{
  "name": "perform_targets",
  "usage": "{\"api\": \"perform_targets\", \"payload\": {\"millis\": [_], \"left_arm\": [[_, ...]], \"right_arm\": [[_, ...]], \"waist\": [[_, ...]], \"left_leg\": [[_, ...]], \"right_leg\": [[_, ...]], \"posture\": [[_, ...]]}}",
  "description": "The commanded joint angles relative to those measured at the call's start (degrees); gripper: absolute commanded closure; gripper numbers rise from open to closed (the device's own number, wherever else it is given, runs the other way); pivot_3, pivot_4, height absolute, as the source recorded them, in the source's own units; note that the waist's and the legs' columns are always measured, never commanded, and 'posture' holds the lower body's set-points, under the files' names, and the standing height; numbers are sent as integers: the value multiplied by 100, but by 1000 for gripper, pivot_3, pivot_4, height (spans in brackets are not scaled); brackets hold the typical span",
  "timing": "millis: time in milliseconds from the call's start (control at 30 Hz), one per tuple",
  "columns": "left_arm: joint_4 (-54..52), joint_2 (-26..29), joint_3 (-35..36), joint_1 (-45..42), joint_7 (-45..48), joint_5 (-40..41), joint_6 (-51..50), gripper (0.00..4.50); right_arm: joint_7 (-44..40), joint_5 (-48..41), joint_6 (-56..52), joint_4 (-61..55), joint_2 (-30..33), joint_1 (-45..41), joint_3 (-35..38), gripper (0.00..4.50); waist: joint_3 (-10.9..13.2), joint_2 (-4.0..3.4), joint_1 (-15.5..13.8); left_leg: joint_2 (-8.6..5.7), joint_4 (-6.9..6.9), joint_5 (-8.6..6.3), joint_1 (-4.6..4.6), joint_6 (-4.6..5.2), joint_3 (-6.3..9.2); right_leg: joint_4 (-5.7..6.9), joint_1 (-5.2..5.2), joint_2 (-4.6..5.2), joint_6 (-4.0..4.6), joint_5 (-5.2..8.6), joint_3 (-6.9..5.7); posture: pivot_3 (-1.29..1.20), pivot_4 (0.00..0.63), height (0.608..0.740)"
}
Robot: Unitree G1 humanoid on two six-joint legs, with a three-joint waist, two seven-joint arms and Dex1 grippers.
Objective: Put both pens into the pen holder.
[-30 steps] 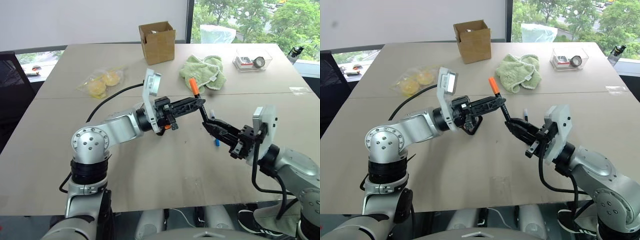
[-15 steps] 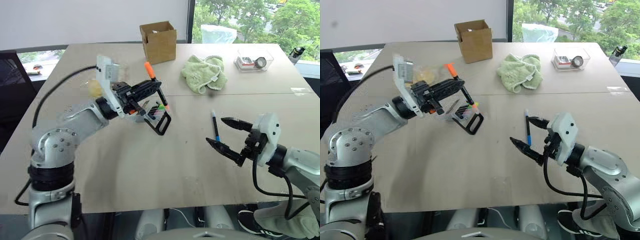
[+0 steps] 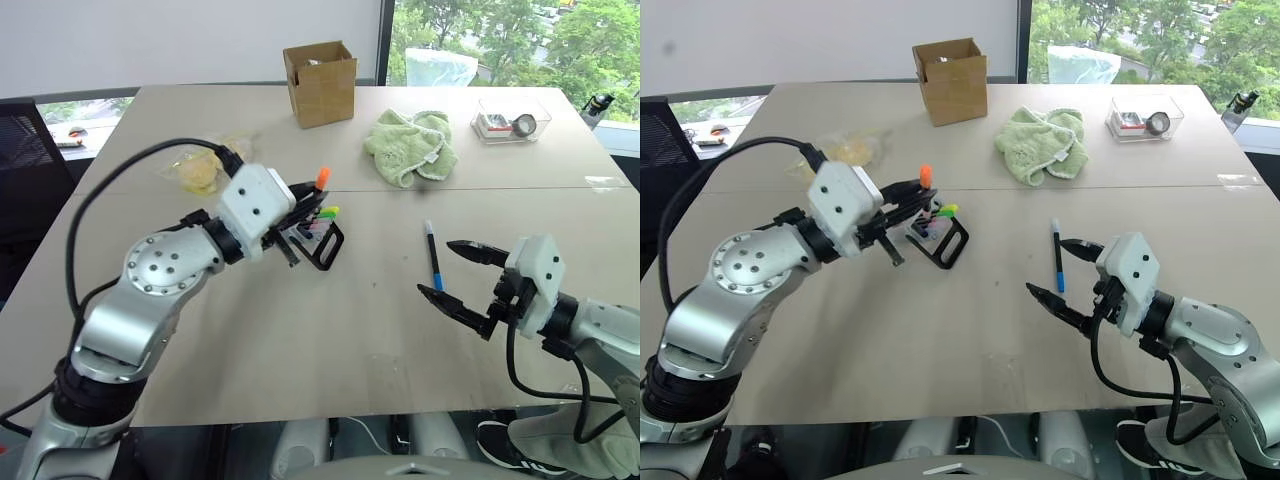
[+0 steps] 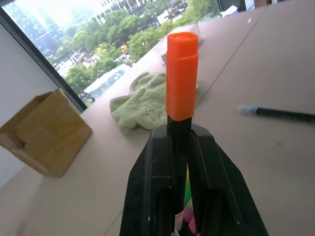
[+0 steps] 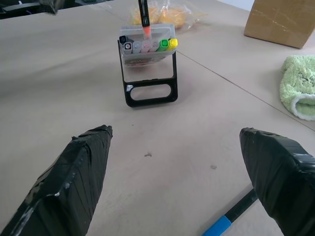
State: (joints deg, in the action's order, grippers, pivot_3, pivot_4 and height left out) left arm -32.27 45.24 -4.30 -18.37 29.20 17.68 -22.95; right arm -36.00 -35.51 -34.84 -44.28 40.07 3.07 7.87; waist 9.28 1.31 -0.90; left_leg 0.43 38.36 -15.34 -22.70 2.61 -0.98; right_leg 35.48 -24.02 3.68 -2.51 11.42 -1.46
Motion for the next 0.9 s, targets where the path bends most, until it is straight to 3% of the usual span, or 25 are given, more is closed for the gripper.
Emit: {"api": "perform_targets", "payload": {"millis": [33,233,367,467,533,733,900], "left_arm": [[90,-106,-161,-28,49,-494,241,4500],[457,-358,-186,-18,-104,-1147,322,4500],[591,-506,-76,-35,-93,-1277,407,2866],[469,-636,87,115,182,-873,364,1423],[288,-797,377,246,359,-262,76,696],[-397,-722,1249,852,1158,2199,-1253,696],[-438,-245,1405,1469,1698,2652,-1608,696]], "right_arm": [[-60,53,145,-73,65,-47,69,85],[-14,131,140,-80,45,-77,70,85],[234,238,-46,-94,-23,-154,-102,0],[699,78,-758,22,-157,-310,-298,0],[1080,214,-1158,211,-313,-495,-481,0],[2024,810,-2160,978,-775,-1130,-1039,0],[2627,1138,-2762,1842,-1397,-1704,-1228,0]], "waist": [[0,0,-3],[0,0,0],[1,3,4],[1,3,7],[1,3,14],[3,2,10],[5,-1,27]], "left_leg": [[0,0,0,0,0,1],[0,0,0,3,1,1],[0,2,0,4,1,1],[2,2,0,3,1,1],[3,2,0,2,1,0],[8,4,1,-2,-1,-1],[4,4,1,-1,0,0]], "right_leg": [[0,1,0,0,0,0],[6,1,0,0,-1,-1],[11,1,-1,-1,0,-2],[12,0,0,5,-4,-1],[12,-2,1,13,-9,-1],[20,-10,3,15,-9,-1],[25,-11,-4,9,-5,-1]], "posture": [[0,150,740],[0,150,740],[0,150,740],[0,150,740],[0,150,740],[0,150,740],[0,150,740]]}}
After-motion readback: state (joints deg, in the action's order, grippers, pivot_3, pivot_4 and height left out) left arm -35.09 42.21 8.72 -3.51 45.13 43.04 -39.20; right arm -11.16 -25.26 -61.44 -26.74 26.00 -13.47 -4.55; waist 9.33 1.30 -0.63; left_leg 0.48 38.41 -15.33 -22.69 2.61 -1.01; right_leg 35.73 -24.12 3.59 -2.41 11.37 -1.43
